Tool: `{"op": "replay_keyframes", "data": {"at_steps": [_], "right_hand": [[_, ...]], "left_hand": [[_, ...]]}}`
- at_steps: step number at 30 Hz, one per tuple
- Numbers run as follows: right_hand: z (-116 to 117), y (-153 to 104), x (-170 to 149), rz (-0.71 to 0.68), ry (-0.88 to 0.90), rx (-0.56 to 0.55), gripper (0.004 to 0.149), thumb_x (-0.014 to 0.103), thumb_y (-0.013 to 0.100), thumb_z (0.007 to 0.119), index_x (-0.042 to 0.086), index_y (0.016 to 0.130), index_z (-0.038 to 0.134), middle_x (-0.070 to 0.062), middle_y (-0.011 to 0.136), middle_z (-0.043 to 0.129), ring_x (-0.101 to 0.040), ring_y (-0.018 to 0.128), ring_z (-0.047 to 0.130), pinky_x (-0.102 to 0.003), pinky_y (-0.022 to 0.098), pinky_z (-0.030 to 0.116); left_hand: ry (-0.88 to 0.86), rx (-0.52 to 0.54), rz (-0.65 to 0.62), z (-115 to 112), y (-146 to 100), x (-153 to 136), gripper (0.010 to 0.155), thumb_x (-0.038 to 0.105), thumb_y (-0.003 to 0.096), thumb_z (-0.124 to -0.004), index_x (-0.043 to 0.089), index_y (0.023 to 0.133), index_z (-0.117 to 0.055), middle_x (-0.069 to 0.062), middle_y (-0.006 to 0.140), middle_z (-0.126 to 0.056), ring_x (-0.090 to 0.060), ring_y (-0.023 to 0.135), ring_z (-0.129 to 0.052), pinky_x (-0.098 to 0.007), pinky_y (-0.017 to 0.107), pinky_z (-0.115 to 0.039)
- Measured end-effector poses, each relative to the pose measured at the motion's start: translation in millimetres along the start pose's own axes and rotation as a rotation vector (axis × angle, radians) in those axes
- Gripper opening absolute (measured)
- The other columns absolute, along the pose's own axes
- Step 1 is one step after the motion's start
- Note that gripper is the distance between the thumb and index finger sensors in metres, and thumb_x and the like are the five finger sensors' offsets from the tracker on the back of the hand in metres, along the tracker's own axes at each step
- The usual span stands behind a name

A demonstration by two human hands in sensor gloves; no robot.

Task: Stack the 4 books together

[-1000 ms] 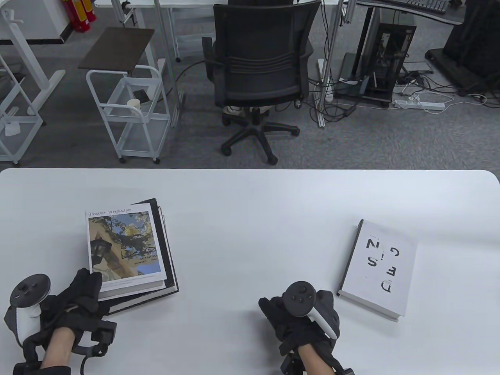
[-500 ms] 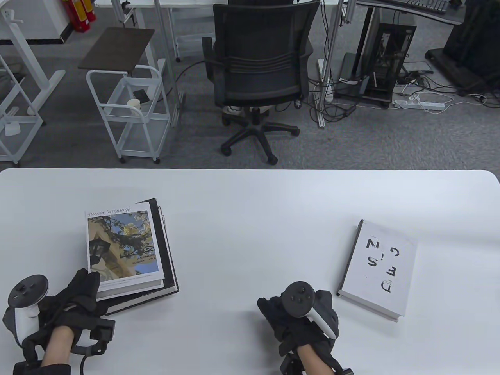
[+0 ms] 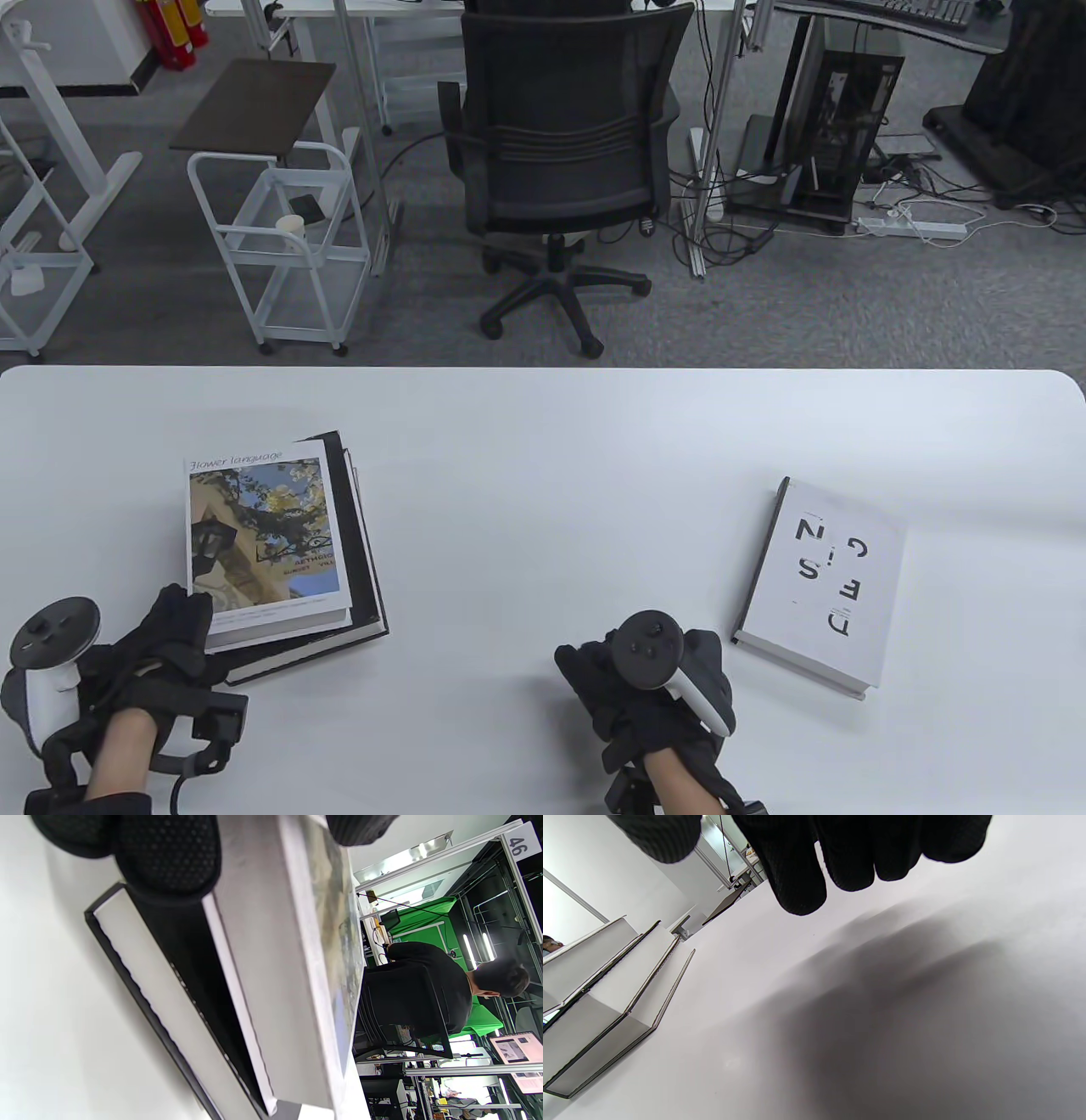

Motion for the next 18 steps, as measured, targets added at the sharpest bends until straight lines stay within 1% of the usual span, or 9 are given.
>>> {"op": "replay_keyframes", "data": {"at_steps": [6,10,14,18], "right_hand": [[0,0,3,-0.016,-0.005,-0.006,0.068,0.061,0.063,0.055,0.008,0.101,0.076,-0.026,0.108,0.064,-0.054,0.094,0.061,-0.059,0.067,0.064],[1,0,4,-0.025,-0.002,-0.007,0.068,0.061,0.063,0.055,0.008,0.101,0.076,-0.026,0.108,0.064,-0.053,0.094,0.062,-0.059,0.067,0.064],[1,-1,5,-0.032,-0.006,-0.008,0.068,0.061,0.063,0.056,0.008,0.101,0.076,-0.026,0.108,0.064,-0.053,0.094,0.062,-0.059,0.067,0.064],[1,-1,6,-0.036,-0.012,-0.011,0.068,0.061,0.063,0.056,0.008,0.101,0.076,-0.026,0.108,0.065,-0.053,0.094,0.062,-0.059,0.067,0.064]], "left_hand": [[-0.006,0.009,-0.028,4,-14,9,0.070,0.042,0.0527,-0.065,0.012,0.110,-0.036,-0.029,0.105,-0.041,-0.032,0.053,-0.090,-0.059,0.050,-0.072],[0.017,-0.001,-0.104,-2,-27,27,0.070,0.042,0.0526,-0.065,0.012,0.109,-0.036,-0.029,0.105,-0.039,-0.032,0.053,-0.090,-0.058,0.050,-0.071],[0.086,-0.015,-0.196,-17,-39,49,0.071,0.043,0.0527,-0.065,0.012,0.110,-0.035,-0.029,0.106,-0.039,-0.032,0.056,-0.089,-0.059,0.051,-0.071],[0.181,-0.061,-0.297,-45,-50,71,0.071,0.044,0.0526,-0.064,0.013,0.110,-0.036,-0.028,0.106,-0.042,-0.033,0.059,-0.090,-0.059,0.052,-0.071]]}}
Point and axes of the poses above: the tracker on the back of each hand, its own x axis roughly to the thumb side, its own y axis roughly from the wrist to the fingertips, z = x × y, the point moved 5 cm from there along y, roughly from the wrist to the fingertips
